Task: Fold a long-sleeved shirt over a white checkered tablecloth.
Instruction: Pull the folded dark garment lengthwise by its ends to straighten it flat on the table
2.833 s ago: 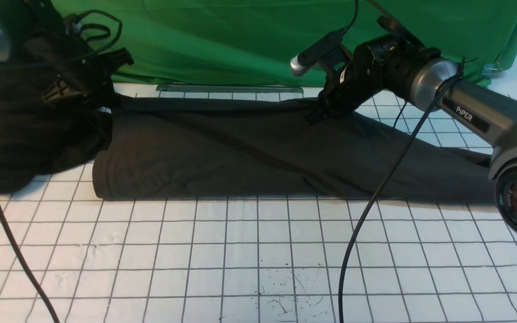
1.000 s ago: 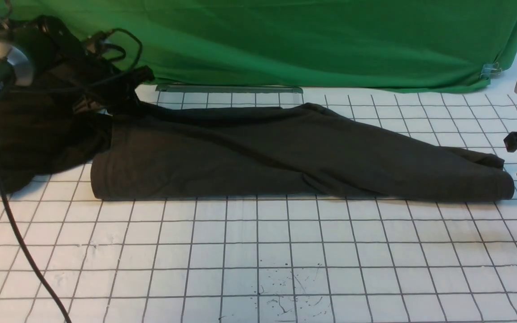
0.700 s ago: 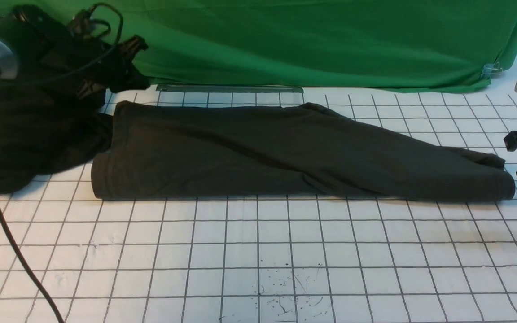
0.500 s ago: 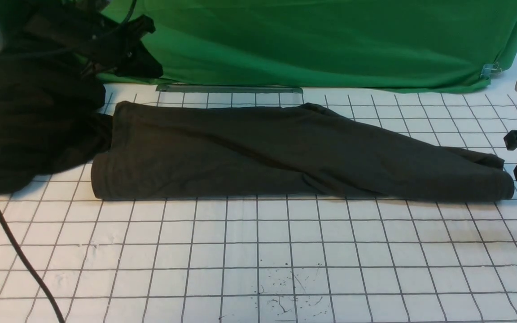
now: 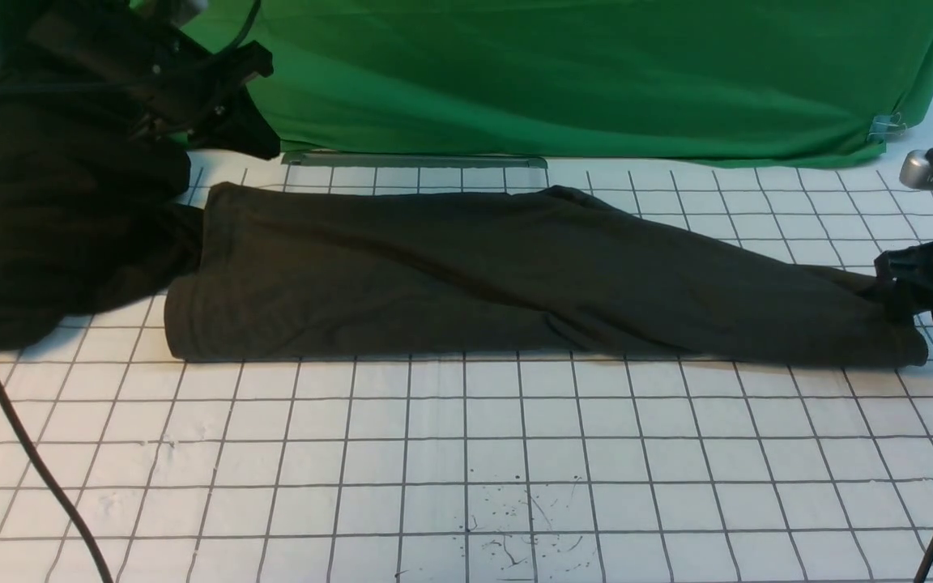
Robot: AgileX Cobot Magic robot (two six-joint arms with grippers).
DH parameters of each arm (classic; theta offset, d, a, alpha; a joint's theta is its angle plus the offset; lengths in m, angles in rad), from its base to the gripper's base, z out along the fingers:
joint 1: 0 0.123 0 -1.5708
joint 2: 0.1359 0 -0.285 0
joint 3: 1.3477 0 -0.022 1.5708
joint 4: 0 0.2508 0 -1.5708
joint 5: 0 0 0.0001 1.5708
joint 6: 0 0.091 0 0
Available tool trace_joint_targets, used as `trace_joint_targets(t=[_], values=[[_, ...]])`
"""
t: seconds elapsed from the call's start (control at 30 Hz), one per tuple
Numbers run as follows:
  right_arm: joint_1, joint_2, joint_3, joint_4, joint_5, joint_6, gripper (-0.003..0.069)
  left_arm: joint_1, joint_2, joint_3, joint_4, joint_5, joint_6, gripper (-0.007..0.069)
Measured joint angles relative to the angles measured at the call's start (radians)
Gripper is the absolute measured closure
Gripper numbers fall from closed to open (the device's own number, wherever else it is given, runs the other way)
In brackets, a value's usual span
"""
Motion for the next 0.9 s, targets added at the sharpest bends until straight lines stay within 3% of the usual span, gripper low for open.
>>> trace_joint_targets(t=[0.27, 0.73, 0.9], values=[[0.014, 0.004, 0.000, 0.043, -0.016, -0.039, 0.0421, -0.001, 0.000, 0.000, 0.004, -0.005, -0.001, 0.0623], [0.039, 0.043, -0.011, 0.019, -0.017, -0.084, 0.0395, -0.001, 0.000, 0.000, 0.019, 0.000, -0.001, 0.0623], [0.039, 0.043, -0.047, 0.010, 0.001, -0.093, 0.0333, -0.001, 0.000, 0.000, 0.021, 0.000, -0.001, 0.0623]])
